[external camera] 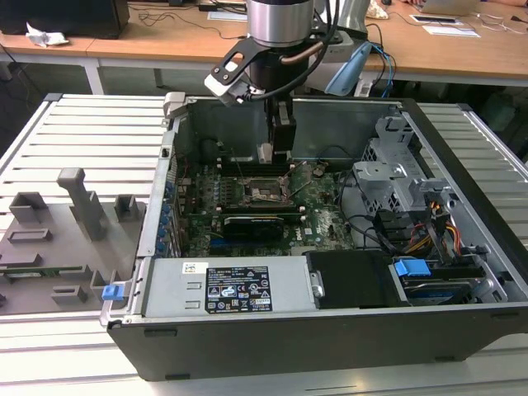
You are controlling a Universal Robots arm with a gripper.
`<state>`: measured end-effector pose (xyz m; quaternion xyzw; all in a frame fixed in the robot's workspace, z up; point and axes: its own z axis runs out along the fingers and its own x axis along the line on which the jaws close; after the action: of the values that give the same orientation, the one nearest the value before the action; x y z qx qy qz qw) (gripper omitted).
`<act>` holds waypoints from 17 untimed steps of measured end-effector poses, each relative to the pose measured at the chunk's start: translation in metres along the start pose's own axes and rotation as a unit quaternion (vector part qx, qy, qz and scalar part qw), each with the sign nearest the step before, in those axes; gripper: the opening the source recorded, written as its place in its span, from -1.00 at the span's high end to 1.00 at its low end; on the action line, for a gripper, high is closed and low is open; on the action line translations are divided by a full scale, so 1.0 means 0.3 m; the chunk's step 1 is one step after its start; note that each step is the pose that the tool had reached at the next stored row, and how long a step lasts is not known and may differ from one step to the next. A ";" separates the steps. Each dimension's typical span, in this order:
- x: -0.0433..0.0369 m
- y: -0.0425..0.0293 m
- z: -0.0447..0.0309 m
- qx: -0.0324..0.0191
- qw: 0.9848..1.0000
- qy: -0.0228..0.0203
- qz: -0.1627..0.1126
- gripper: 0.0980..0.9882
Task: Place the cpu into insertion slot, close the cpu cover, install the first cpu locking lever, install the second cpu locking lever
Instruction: 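Place the cpu into insertion slot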
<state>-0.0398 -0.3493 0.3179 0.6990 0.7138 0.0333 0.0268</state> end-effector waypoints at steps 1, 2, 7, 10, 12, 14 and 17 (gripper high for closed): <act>0.000 0.000 0.002 0.000 1.000 0.000 0.000 0.04; 0.000 0.000 0.004 0.000 1.000 0.000 0.000 0.04; 0.000 -0.001 0.011 0.000 1.000 0.000 0.000 0.04; 0.000 -0.001 0.015 0.000 1.000 0.000 0.000 0.04; 0.000 -0.002 0.018 0.000 1.000 0.000 0.000 0.04; 0.000 -0.005 0.026 0.000 1.000 0.000 0.000 0.04; 0.001 -0.008 0.036 0.000 1.000 0.000 0.000 0.04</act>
<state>-0.0412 -0.3488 0.3068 0.6992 0.7137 0.0333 0.0268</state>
